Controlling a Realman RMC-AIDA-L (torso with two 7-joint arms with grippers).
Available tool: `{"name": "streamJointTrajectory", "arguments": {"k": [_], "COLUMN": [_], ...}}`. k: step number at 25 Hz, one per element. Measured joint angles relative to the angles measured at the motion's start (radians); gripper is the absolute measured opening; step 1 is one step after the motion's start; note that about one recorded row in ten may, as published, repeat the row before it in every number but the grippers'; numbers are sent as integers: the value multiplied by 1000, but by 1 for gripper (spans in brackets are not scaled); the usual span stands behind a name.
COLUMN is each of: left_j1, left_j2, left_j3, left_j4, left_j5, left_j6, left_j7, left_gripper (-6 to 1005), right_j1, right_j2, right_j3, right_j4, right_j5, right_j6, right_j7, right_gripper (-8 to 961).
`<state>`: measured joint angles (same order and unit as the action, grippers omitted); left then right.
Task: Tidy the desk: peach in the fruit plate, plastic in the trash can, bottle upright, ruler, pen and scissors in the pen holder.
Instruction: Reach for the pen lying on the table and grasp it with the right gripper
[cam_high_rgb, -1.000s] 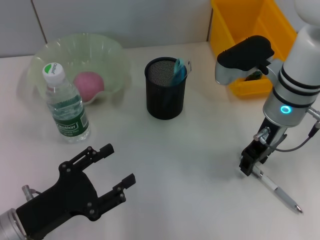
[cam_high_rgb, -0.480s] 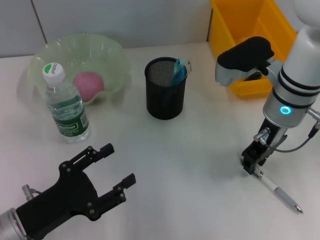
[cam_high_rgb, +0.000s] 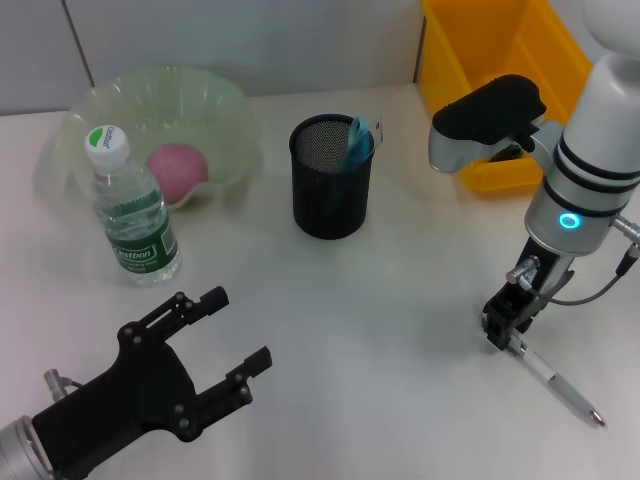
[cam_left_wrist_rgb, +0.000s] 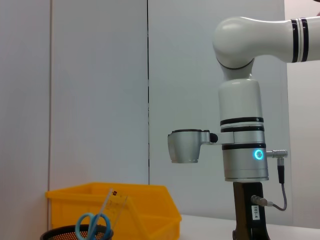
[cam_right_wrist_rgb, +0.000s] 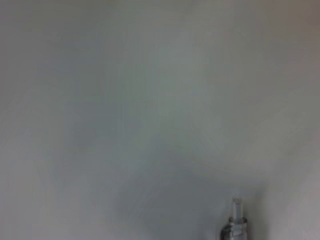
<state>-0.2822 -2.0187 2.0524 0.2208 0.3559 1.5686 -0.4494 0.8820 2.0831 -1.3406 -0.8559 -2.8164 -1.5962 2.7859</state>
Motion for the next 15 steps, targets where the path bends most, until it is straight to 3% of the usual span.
{"name": "streamJointTrajectory", "arguments": {"k": [15], "left_j1": [0], "left_j2": [1], "left_j3": [0], "left_j4": [0], "left_j5": [2], "left_j6": [3], "left_j7": [0], "left_gripper": [738], "right_j1": [12], "right_j2": [0], "right_j3": [-10], "right_j4": [32], "right_j5": [0], "right_j6": [12], "right_j7": [-4], "right_gripper": [309]}}
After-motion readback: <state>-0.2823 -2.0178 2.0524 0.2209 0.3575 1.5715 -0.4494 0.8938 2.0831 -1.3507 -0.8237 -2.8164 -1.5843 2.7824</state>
